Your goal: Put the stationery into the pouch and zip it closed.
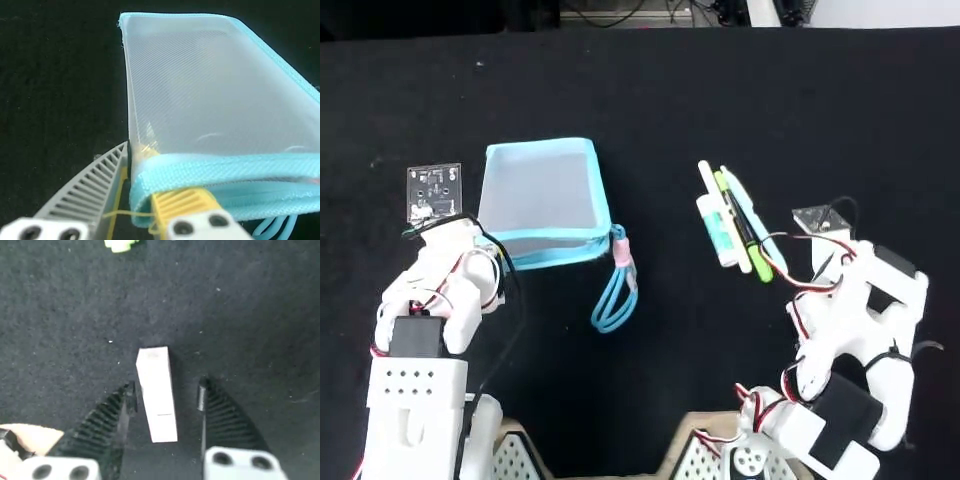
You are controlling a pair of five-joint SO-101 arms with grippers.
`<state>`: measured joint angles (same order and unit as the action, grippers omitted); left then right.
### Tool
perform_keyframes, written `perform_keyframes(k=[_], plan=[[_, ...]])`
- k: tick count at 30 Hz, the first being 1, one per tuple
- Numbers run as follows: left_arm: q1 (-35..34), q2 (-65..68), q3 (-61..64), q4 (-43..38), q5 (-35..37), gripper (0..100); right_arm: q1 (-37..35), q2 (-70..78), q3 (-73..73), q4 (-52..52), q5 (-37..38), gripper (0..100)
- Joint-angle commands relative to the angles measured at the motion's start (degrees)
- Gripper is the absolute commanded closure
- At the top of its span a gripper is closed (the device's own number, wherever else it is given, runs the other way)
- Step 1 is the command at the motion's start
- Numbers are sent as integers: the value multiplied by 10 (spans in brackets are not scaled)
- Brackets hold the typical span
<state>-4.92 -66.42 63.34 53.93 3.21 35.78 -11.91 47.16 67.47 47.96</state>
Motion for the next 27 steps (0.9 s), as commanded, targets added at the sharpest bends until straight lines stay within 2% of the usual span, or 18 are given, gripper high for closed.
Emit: perform_keyframes(k=[1, 5, 13, 17, 22, 27], plan=[[0, -1, -2, -4, 4, 970, 5, -24, -44, 10, 6, 801], [0, -1, -2, -4, 4, 970, -5, -22, -44, -20, 6, 801], [0, -1, -2, -4, 4, 970, -65, -23, -29, 20, 6, 801], [0, -1, -2, -4, 4, 970, -63, -23, -29, 19, 6, 801], [0, -1, -2, -4, 4, 970, -40, -23, -14, -15, 67, 801], [0, -1, -2, -4, 4, 970, -44, -23, 36, -50, 79, 801]])
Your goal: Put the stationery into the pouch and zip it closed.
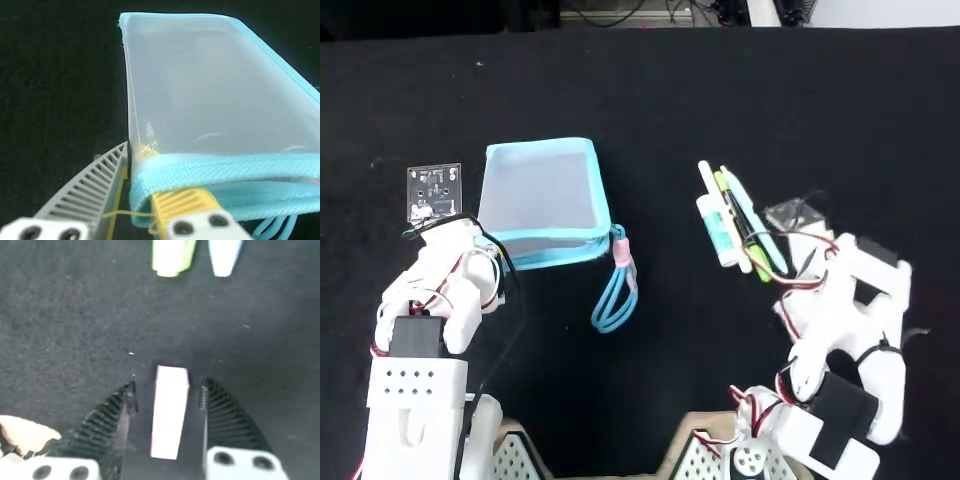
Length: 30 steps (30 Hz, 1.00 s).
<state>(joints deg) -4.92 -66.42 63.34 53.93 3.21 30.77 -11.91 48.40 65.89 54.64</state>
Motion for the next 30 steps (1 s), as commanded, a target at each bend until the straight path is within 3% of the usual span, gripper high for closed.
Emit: perform_keyframes(k=[1, 7, 11, 17, 25, 30], plan=[[0, -1, -2, -4, 4, 970, 6, -23, 29, -47, 12, 801], [0, -1, -2, -4, 4, 970, 11, -23, 46, -91, 12, 804], [0, -1, -2, -4, 4, 970, 11, -23, 44, -91, 12, 974], [0, -1, -1, -4, 4, 970, 10, -29, 36, -85, 12, 990], [0, -1, -1, -4, 4, 970, 5, -29, -91, 105, 11, 985], [0, -1, -1, -4, 4, 970, 11, -24, -102, 120, 14, 980]])
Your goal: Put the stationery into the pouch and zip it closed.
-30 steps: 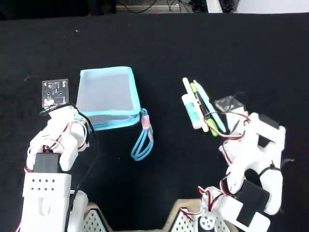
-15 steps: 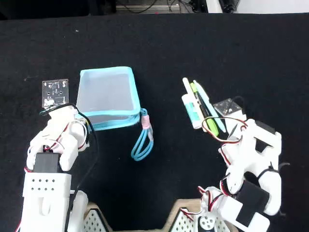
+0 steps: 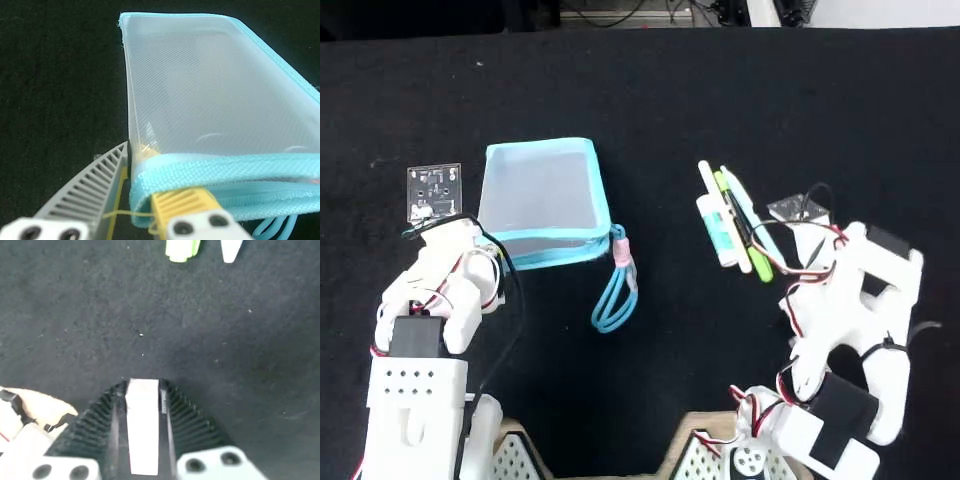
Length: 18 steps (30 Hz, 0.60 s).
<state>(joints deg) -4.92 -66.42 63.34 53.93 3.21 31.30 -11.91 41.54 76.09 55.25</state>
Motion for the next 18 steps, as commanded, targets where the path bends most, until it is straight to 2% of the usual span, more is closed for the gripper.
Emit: perform_keyframes(k=[1, 5, 8, 13, 18], plan=[[0, -1, -1, -4, 4, 970, 5, -24, -32, 22, 6, 979], [0, -1, -1, -4, 4, 970, 5, -23, -20, 34, 8, 890], [0, -1, -1, -4, 4, 970, 4, -23, -1, -18, 8, 827], [0, -1, -1, -4, 4, 970, 4, -23, 15, -56, 8, 826], [0, -1, -1, -4, 4, 970, 1, -23, 12, 5, 8, 826]])
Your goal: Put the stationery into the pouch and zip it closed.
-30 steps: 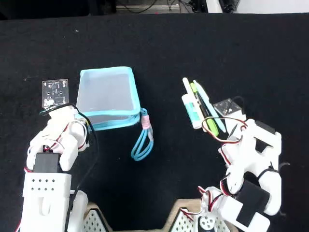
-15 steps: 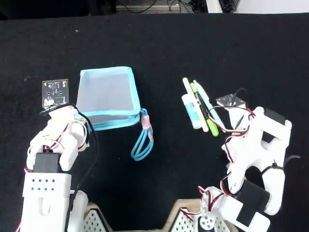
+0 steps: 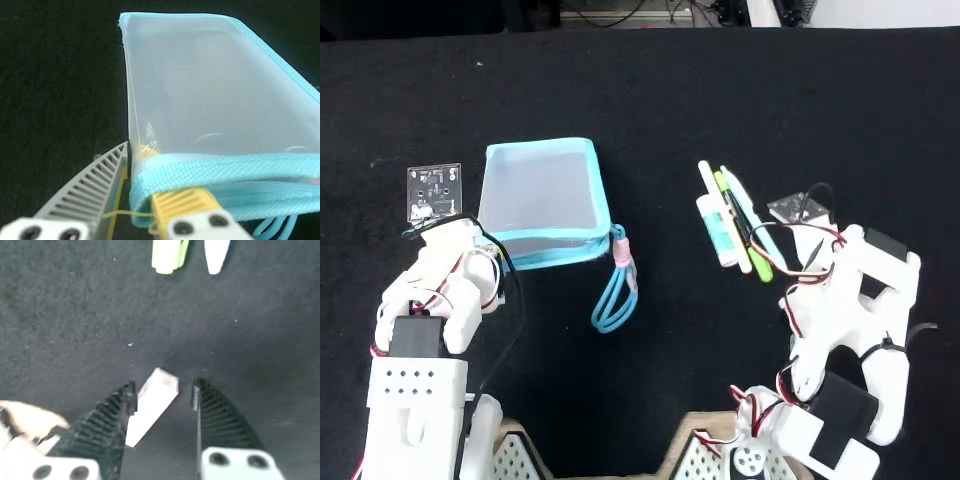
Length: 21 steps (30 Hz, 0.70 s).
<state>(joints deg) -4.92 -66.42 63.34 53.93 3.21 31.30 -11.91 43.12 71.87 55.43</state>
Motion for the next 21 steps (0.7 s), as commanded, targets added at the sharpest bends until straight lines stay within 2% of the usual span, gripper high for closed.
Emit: perform_keyframes(k=[1, 8, 14, 21], plan=[[0, -1, -1, -4, 4, 970, 1, -23, -5, 56, 6, 826], [0, -1, -1, -4, 4, 970, 38, -23, -7, 62, 2, 822], [0, -1, -1, -4, 4, 970, 83, -23, 9, 18, -51, 822], [0, -1, -1, -4, 4, 970, 60, -23, 68, -60, -77, 825]])
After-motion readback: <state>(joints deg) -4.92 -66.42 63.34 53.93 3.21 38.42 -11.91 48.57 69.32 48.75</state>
